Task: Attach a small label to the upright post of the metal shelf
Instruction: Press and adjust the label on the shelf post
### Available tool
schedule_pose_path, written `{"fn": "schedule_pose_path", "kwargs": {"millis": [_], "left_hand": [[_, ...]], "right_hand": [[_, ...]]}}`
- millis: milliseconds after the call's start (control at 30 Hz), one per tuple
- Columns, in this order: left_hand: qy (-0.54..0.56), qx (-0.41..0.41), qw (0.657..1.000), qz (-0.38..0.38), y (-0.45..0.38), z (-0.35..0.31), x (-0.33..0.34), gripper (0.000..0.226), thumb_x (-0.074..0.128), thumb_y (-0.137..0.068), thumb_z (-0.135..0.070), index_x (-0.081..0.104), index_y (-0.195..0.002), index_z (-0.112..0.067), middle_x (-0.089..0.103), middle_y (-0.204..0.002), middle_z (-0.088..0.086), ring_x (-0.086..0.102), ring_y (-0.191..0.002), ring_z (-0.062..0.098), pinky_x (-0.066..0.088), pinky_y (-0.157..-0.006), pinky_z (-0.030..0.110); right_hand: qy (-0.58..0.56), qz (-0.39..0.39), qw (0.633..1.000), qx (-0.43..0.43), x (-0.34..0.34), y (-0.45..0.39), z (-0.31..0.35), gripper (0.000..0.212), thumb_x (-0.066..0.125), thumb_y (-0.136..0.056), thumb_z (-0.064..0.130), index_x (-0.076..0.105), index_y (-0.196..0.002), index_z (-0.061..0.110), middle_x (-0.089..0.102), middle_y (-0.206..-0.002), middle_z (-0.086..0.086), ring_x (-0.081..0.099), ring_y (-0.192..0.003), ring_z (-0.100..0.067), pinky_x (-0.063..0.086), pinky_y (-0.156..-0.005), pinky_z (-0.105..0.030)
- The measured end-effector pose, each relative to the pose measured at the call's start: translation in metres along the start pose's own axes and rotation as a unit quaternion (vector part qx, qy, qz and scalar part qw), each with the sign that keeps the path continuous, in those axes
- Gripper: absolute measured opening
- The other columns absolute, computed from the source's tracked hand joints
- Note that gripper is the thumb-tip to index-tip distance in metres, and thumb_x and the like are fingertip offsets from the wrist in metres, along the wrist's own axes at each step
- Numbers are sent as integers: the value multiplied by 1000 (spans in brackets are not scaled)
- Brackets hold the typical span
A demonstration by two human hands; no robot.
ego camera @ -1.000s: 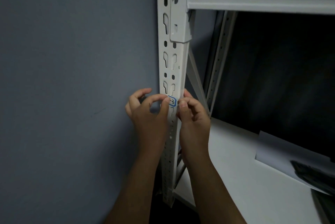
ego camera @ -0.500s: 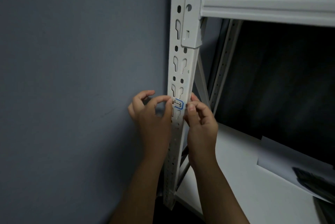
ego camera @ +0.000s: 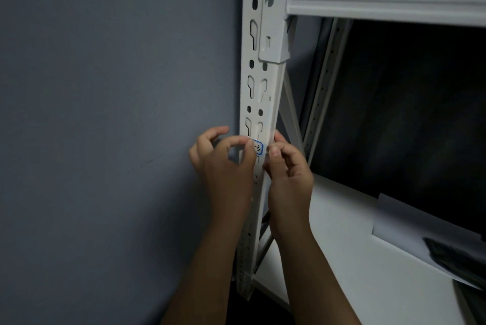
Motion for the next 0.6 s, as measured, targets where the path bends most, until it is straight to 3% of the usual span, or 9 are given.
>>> {"fn": "schedule_pose_path", "kwargs": {"millis": [200, 333, 600], "left_hand": [[-35, 4, 999, -26, -1, 1, 5, 4, 71, -76, -17, 68, -73, -18, 51, -117, -5, 25, -109, 3, 24, -79, -3], [-59, 35, 997, -29, -3, -1, 8, 5, 70, -74, -18, 66, -73, -18, 53, -119, -3, 27, -110, 6, 26, -82, 10], [-58, 52, 997, -11, -5, 1, 11, 4, 68, -75, -18, 65, -74, -16, 52, -124, 0, 30, -117, 15, 27, -88, 22]], "right_hand": [[5, 0, 1000, -12, 1, 2, 0, 15, 53, -94, 5, 63, -88, 14, 59, -116, 16, 60, -108, -4, 51, -75, -11], [7, -2, 1000, -15, 2, 1, -1, 15, 53, -94, 4, 63, -87, 13, 59, -113, 18, 59, -110, -6, 51, -74, -10], [11, -5, 1000, -16, 2, 1, 1, 13, 53, -94, 4, 63, -90, 11, 59, -111, 19, 59, -99, 6, 48, -69, -6]]}}
Point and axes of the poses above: each hand's wrist, its own y-axis away from the middle knuckle, its own x-axis out of the palm, z = x × y, the point moved 8 cm from there along -y, towards the middle knuckle
